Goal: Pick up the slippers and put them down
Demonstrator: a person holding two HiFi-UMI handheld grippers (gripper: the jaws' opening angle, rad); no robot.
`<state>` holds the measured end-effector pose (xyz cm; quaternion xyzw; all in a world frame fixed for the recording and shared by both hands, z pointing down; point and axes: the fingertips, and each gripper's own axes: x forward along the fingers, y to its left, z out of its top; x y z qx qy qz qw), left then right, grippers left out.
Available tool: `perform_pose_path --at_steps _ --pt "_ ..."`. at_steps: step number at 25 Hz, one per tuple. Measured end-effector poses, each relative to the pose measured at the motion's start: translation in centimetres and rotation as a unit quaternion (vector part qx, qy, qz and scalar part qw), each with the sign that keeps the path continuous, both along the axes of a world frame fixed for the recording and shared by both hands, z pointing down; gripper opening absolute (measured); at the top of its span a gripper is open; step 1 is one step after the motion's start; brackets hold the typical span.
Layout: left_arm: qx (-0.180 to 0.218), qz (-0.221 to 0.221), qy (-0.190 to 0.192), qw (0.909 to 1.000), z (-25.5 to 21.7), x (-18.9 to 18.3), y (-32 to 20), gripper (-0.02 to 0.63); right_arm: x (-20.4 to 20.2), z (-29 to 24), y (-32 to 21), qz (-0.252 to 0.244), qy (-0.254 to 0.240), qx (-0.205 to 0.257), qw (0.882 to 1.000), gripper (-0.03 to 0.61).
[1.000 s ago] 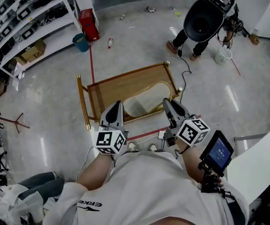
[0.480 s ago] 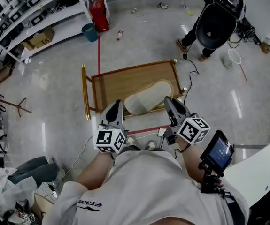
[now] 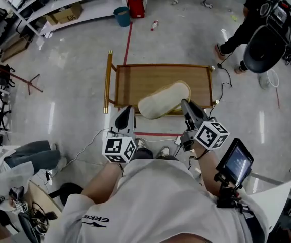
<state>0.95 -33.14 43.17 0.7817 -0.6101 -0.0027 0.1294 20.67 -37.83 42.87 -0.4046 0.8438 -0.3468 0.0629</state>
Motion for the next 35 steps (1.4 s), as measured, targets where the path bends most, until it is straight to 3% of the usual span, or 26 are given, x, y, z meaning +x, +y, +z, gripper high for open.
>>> perform_pose_path --at_steps 9,18,26,35 --pt "-0.007 -0.056 0.004 0.9984 0.8 -7.9 -1.1 0.002 -7.4 2.8 -4.1 -0.036 0.015 -0.027 0.999 0.058" --pt "-0.02 -0.065 0.018 0.9975 2.9 -15.1 -2.6 0.003 -13.6 6.8 -6.6 -0.032 0.051 -0.061 0.996 0.058" --pt "-0.048 -0.07 0.029 0.996 5.3 -17.4 -3.9 0.003 -15.2 9.5 -9.5 -0.027 0.073 -0.088 0.993 0.058" --pt "-0.08 -0.119 0.023 0.9895 7.5 -17.0 -7.4 0.002 -16.0 14.5 -15.1 -0.093 0.089 -0.133 0.983 0.058"
